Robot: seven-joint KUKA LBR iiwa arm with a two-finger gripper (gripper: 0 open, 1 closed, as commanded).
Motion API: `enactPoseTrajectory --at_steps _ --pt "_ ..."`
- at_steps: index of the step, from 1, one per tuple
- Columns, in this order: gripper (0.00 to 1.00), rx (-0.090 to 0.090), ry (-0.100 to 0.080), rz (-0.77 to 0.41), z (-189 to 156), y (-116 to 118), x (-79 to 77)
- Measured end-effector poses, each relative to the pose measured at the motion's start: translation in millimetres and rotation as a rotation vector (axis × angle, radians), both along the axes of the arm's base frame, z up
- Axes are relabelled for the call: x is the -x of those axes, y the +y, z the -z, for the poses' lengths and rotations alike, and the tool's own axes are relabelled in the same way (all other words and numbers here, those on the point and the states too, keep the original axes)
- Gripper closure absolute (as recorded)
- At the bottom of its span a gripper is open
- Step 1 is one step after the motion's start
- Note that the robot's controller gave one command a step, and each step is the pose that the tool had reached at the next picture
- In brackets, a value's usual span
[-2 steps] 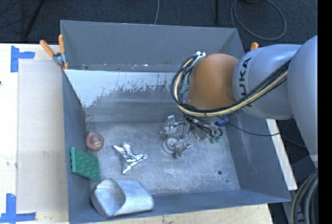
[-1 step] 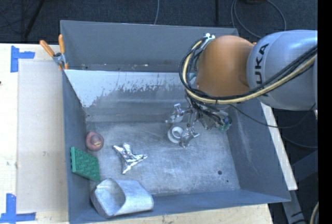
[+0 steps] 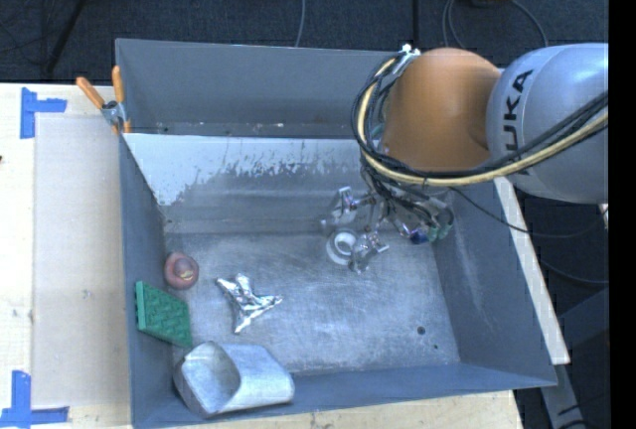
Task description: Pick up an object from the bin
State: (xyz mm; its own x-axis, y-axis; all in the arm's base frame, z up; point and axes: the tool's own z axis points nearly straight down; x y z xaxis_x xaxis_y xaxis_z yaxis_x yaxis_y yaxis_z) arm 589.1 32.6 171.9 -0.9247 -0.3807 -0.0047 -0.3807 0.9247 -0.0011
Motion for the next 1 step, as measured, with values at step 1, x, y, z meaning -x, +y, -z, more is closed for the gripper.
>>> enactPoseTrajectory --at_steps 1 --pt "1.00 0.000 0.001 0.000 -16.1 1.0 -0.8"
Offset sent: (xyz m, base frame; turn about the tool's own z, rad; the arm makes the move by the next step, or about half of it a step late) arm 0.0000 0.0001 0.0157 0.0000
